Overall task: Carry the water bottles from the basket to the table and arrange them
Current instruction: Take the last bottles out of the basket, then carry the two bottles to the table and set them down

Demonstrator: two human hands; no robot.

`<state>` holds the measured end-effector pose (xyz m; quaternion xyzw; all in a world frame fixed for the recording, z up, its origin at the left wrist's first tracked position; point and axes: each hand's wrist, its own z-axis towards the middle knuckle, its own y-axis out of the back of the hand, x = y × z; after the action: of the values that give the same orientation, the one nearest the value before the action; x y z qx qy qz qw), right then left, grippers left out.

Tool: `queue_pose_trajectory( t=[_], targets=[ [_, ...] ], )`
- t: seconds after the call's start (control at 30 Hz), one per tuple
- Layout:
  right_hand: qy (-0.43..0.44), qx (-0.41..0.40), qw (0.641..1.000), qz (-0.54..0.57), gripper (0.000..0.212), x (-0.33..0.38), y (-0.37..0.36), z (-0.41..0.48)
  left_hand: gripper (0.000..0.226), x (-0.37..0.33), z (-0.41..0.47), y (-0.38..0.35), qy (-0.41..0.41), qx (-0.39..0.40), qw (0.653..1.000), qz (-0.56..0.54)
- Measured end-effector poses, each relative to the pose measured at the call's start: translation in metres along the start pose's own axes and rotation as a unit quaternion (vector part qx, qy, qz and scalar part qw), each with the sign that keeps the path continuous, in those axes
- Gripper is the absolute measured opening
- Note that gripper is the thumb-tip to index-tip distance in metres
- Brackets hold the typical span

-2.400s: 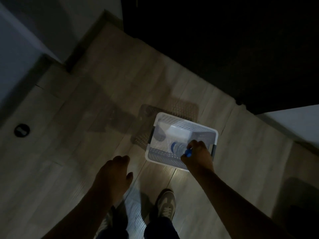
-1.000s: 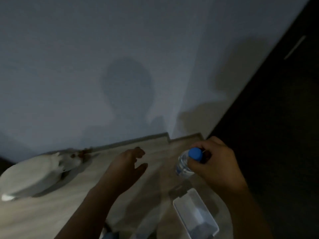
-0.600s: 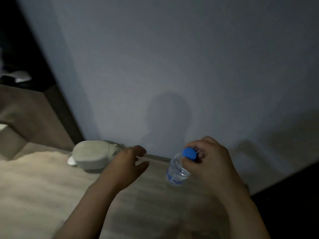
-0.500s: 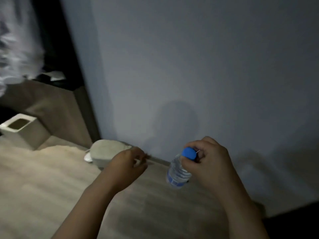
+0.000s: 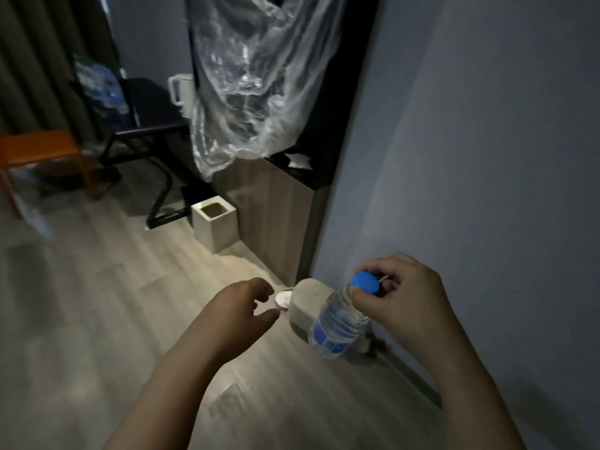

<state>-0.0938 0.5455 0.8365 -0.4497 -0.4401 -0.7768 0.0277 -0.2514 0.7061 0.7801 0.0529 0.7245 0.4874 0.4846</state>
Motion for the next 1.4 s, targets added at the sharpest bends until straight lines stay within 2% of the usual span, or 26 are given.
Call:
queue_pose_trajectory(
  t=[0.37, 0.57, 0.73, 1.07, 1.4],
  targets=[
    [0.108, 0.154, 0.982, 0.013, 0.018, 0.055, -0.112, 0.107, 0.035, 0.096, 0.026, 0.061, 0.146, -0.078, 0.986, -0.027],
    [0.159, 0.215, 0.963, 0.046, 0.018, 0.07, -0.153, 0.187, 0.032, 0.12, 0.075, 0.093, 0.193, -0.13, 0.972, -0.002],
    [0.227, 0.239, 0.944, 0.026, 0.015, 0.088, -0.19, 0.249, 0.035, 0.138, 0.108, 0.117, 0.234, -0.158, 0.959, -0.001],
    [0.245, 0.322, 0.915, 0.015, 0.015, 0.143, -0.308, 0.33, 0.036, 0.226, 0.159, 0.174, 0.29, -0.177, 0.94, -0.037],
    [0.237, 0.309, 0.921, 0.008, 0.016, 0.251, -0.441, 0.39, 0.038, 0.359, 0.209, 0.308, 0.286, -0.172, 0.943, -0.011]
  ],
)
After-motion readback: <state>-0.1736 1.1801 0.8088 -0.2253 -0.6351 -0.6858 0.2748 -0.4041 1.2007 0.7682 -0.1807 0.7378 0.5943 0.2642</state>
